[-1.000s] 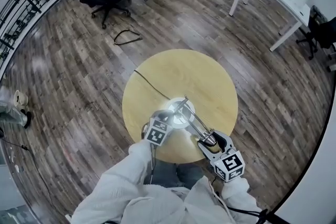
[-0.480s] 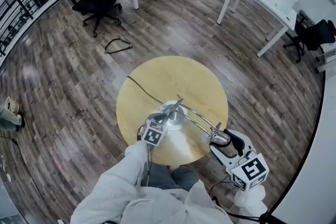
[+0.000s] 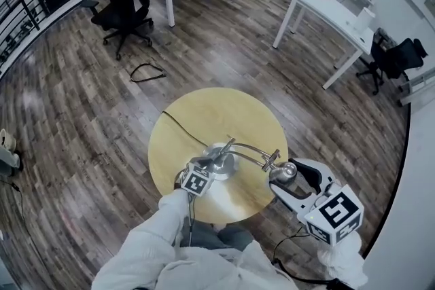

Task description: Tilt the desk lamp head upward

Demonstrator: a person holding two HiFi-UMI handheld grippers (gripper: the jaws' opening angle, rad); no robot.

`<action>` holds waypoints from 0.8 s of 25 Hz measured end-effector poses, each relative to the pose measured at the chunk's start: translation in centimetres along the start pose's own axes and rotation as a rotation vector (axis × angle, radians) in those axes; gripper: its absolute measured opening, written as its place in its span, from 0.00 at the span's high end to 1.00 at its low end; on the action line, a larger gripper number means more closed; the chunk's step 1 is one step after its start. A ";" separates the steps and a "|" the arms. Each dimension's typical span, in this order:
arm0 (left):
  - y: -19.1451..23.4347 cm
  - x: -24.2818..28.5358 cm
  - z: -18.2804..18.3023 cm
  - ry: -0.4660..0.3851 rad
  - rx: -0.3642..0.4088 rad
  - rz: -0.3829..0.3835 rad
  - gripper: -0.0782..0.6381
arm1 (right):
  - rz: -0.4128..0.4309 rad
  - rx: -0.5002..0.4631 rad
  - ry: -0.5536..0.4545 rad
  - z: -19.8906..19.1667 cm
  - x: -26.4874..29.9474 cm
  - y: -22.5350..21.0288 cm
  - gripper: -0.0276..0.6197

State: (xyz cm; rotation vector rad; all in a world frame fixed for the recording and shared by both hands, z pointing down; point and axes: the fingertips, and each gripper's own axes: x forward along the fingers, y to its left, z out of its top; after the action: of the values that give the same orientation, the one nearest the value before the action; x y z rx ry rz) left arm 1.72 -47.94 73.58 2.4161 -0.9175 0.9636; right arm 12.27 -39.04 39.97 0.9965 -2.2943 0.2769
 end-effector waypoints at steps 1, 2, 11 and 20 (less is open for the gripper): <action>0.0 0.0 0.1 0.001 0.005 -0.002 0.89 | 0.003 -0.015 0.017 0.9 0.1 0.1 0.53; 0.0 -0.1 0.1 0.004 0.005 -0.004 0.89 | 0.005 -0.032 0.034 1.9 0.4 0.2 0.53; 0.1 -0.7 0.4 0.009 0.031 -0.019 0.89 | 0.023 -0.152 0.234 6.7 3.1 1.5 0.53; -0.1 -0.1 -0.2 0.089 0.143 -0.029 0.89 | 0.009 -0.158 0.329 7.5 3.3 -0.3 0.53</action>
State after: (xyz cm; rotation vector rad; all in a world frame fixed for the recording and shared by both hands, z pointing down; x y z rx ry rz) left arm 1.64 -47.73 73.57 2.4736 -0.8050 1.1523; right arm 7.26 -44.30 36.06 0.7956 -1.9889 0.2392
